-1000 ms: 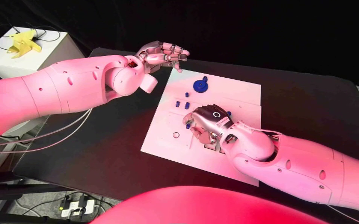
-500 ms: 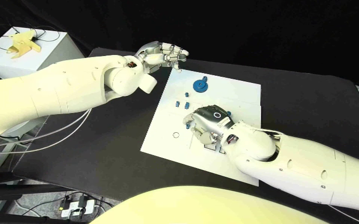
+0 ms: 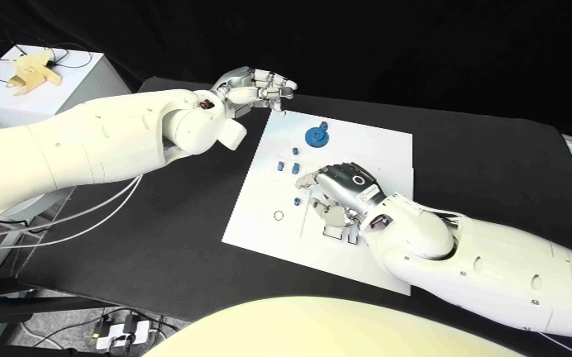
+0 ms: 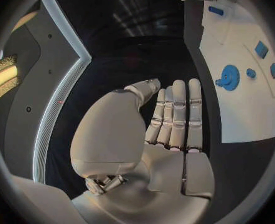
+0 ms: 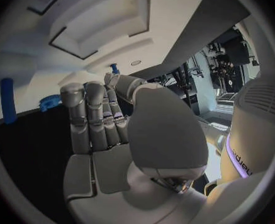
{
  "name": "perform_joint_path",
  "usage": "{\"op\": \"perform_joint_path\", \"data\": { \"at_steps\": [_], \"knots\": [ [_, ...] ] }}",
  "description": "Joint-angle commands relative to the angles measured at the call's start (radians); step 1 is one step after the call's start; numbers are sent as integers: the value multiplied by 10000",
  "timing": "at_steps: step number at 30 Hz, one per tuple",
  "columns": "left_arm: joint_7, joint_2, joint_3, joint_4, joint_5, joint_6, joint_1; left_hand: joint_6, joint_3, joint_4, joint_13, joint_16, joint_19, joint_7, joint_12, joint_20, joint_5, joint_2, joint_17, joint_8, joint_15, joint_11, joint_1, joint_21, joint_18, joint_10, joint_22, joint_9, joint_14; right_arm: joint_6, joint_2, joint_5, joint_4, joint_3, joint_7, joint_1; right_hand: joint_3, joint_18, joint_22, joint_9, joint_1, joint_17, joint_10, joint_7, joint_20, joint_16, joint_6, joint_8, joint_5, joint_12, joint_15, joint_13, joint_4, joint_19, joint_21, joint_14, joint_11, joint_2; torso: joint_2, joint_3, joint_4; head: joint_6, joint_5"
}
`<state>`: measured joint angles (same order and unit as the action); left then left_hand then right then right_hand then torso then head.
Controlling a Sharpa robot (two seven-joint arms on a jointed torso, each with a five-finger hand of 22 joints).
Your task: Assemble the parts on the task board
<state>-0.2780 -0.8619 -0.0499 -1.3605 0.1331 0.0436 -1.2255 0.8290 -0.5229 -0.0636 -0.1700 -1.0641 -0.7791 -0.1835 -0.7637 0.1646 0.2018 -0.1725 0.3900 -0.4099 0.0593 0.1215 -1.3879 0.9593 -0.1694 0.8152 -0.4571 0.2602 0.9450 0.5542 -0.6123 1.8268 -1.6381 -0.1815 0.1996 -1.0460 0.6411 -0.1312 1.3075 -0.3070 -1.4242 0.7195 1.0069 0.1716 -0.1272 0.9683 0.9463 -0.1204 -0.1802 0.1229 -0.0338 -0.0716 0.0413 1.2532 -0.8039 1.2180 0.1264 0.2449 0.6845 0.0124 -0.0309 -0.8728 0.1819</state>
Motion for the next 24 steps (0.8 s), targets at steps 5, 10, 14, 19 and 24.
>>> {"op": "perform_joint_path", "data": {
  "at_steps": [5,10,14,19,24],
  "knots": [
    [-57,-17,6,-12,-21,-139,29,-56,63,-19,11,37,-63,-41,27,-3,20,-13,-9,60,20,36,-126,-59,-140,36,22,-13,19,569,-730,-829,-696,76,-33,-308,-85,-17,868,83,31,-15,15,114,-18,209,-265,181,53,318,16,-15,0,106,-343,64,-26,51,-13,11,6,2,-127],
    [-59,-36,5,-3,-21,-130,42,-57,66,-22,13,37,-66,-42,27,-3,19,-12,-10,61,20,36,-129,-64,-140,37,25,-14,20,-641,-1646,-1460,-1115,127,-588,-830,-61,306,1282,116,271,1396,566,45,59,1472,-298,236,163,797,108,-47,-273,1118,-2258,1254,-162,17,-11,12,29,2,-347],
    [-62,-24,5,9,-21,-137,46,-57,68,-28,14,37,-68,-42,27,-2,18,-10,-10,62,21,37,-126,-68,-139,37,28,-15,20,-1575,-2220,-1328,-1182,141,-750,-1203,-401,359,1288,116,587,1542,444,-11,126,1574,-343,260,-52,791,145,14,-536,1310,-2452,1530,-209,254,-32,12,72,2,-447],
    [-58,-4,4,24,-21,-156,48,-57,68,-28,14,37,-68,-42,27,-2,18,-10,-10,62,21,37,-126,-68,-139,37,28,-15,20,-2324,-2673,-1098,-1019,148,-781,-1495,-1088,355,1195,126,592,1659,-53,-95,132,1635,-424,300,89,713,118,46,-770,1367,-2296,1671,-196,341,-30,4,72,2,-558],
    [-55,-2,4,42,-21,-162,49,-57,68,-28,14,37,-68,-42,27,-2,18,-10,-10,62,21,37,-126,-68,-139,37,28,-15,20,-2873,-2850,-872,-850,149,-747,-1602,-2296,310,1031,145,186,1529,-402,-203,112,1511,-436,320,-29,837,87,39,-1105,1339,-1876,1623,-165,107,-6,2,71,2,-606]
  ]
}}
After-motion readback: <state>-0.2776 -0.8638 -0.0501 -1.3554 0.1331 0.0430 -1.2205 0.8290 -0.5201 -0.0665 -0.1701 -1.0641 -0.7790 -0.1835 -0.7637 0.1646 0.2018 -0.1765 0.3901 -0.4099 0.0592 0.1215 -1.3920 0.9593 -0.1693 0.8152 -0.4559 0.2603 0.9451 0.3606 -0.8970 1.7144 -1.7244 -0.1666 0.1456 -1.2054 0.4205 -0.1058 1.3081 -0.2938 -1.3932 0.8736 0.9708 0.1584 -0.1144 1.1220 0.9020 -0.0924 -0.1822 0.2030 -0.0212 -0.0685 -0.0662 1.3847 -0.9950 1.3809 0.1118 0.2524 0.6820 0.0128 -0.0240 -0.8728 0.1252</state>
